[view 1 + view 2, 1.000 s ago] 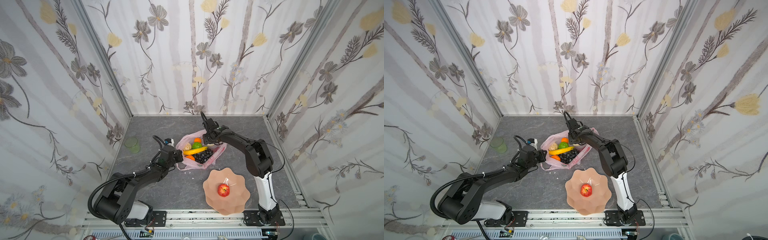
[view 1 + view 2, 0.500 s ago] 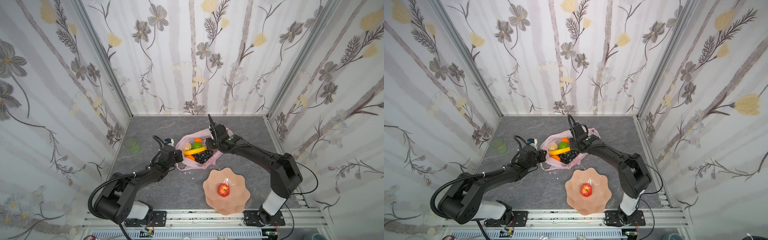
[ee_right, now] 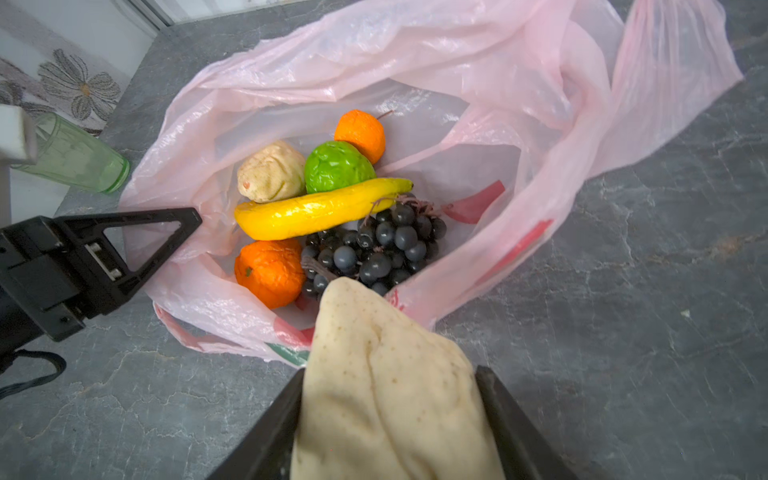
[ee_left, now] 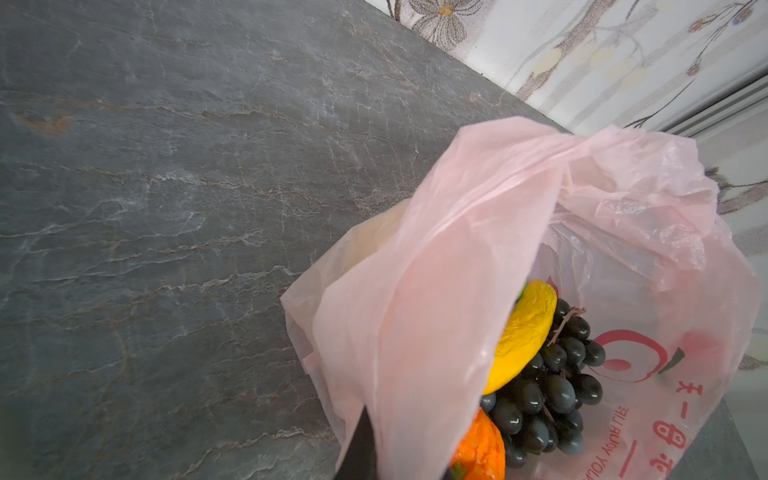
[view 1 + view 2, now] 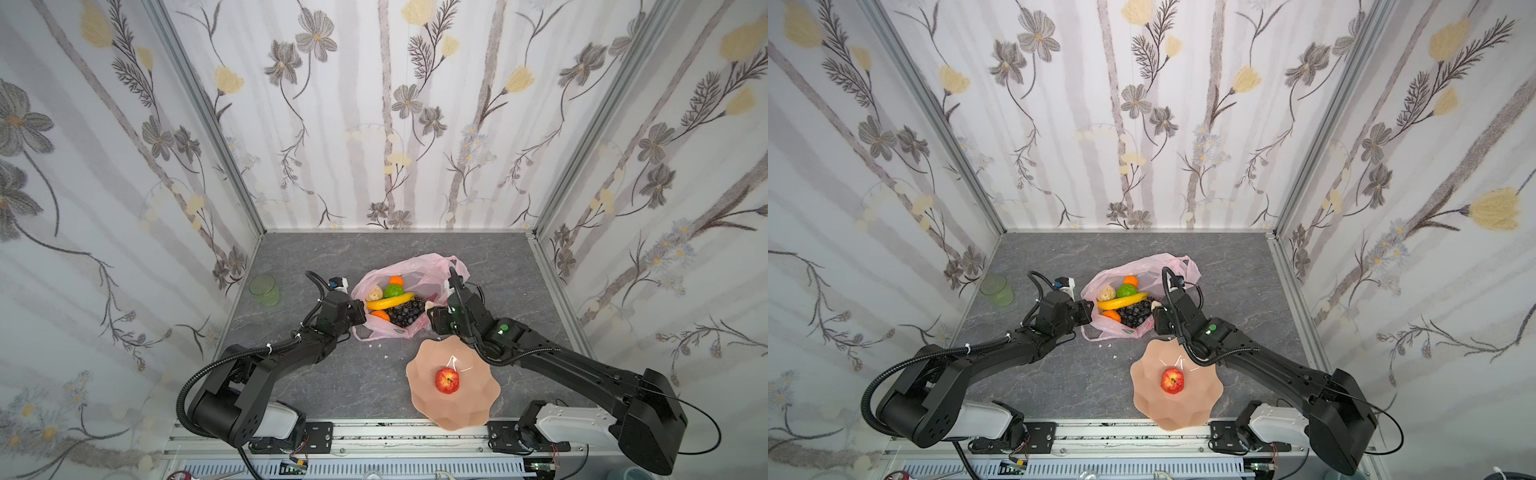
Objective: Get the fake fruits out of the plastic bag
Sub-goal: 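Carry the pale pear with the right gripper over the peach bowl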
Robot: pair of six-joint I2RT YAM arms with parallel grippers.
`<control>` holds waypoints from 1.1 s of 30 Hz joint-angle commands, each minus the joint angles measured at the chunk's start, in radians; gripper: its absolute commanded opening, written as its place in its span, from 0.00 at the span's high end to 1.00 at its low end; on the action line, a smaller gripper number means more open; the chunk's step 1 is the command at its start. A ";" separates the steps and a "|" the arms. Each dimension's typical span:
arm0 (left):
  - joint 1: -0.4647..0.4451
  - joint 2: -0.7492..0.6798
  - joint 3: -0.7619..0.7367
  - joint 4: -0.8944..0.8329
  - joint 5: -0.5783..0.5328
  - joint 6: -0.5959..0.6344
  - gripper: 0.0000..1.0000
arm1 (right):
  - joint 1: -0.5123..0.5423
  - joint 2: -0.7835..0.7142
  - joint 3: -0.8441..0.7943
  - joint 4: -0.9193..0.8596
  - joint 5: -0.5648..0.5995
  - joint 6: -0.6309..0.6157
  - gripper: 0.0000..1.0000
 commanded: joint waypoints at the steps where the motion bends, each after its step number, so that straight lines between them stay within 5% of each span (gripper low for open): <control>1: 0.002 0.005 0.008 0.017 -0.012 -0.002 0.88 | 0.046 -0.071 -0.090 0.074 0.076 0.115 0.46; 17: 0.002 0.011 0.009 0.017 -0.011 0.000 0.88 | 0.207 -0.314 -0.404 0.188 0.366 0.512 0.48; 33: 0.002 0.013 0.009 0.018 -0.011 0.000 0.88 | 0.262 -0.244 -0.508 0.379 0.420 0.605 0.46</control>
